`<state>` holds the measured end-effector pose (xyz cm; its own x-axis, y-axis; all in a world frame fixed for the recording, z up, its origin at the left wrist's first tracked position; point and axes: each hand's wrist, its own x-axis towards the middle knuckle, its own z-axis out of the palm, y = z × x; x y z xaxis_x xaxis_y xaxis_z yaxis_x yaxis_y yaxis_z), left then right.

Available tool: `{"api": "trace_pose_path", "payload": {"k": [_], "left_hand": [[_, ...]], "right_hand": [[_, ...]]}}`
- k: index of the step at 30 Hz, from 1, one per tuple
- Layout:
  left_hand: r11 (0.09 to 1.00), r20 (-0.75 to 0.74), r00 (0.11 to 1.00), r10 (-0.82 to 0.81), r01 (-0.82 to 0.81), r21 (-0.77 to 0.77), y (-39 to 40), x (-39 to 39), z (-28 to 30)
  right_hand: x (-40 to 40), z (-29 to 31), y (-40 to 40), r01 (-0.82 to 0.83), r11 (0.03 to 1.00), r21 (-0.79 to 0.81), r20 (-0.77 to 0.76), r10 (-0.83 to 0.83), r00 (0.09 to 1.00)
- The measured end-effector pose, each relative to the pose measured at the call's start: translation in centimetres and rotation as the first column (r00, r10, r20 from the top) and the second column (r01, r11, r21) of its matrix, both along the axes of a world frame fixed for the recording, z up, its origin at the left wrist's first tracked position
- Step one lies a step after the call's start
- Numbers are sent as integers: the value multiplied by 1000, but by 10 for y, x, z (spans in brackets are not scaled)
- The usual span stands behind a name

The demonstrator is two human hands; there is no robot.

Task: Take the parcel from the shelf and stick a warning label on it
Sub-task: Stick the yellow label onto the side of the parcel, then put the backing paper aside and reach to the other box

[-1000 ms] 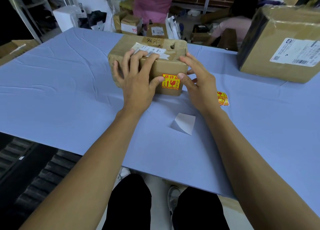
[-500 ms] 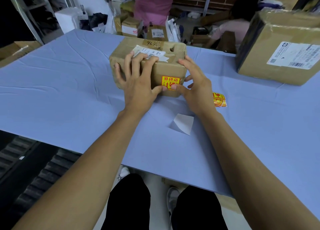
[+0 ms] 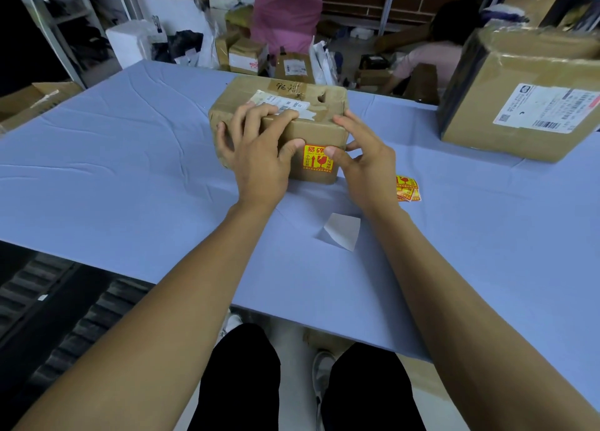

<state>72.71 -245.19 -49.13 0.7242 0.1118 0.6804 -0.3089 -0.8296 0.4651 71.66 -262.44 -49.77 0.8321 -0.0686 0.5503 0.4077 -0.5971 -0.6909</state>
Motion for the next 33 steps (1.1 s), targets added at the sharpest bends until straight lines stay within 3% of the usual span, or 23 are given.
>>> {"api": "trace_pose_path", "payload": {"k": [3, 6, 10, 12, 14, 16, 18, 20, 26, 33], "left_hand": [[999, -22, 1000, -11, 10, -47, 0, -5, 5], [998, -124, 991, -55, 57, 8, 2, -18, 12], [979, -188, 965, -182, 161, -121, 4, -65, 5], [947, -313, 896, -315, 276, -163, -2, -90, -3], [920, -445, 811, -380, 382, -89, -11, -106, -9], [895, -508, 787, -350, 441, 66, -24, -116, -11], [878, -518, 796, -312, 450, 162, -32, -124, -11], [883, -513, 786, -345, 458, 108, -35, -128, -11], [888, -481, 768, -423, 456, -51, -33, -136, -10], [911, -440, 823, -360, 411, 23, -32, -138, -8]], "right_hand": [[-9, 9, 1, -8, 999, 37, -43, 10, 999], [-22, 23, -1, -2, 996, -90, -142, -10, 990], [-56, 25, -16, 231, 970, -77, -199, -242, 950], [-82, 18, -22, 271, 962, -10, -242, -266, 933], [-106, 8, -22, 235, 971, -31, -305, -233, 923], [-120, 1, -19, 139, 982, -129, -365, -178, 914], [-124, -1, -14, 59, 965, -256, -393, -160, 905], [-123, -1, -15, 27, 947, -319, -389, -157, 908], [-130, -1, -19, 36, 978, -205, -377, -112, 920], [-139, 1, -14, 23, 971, -239, -273, -90, 958]]}}
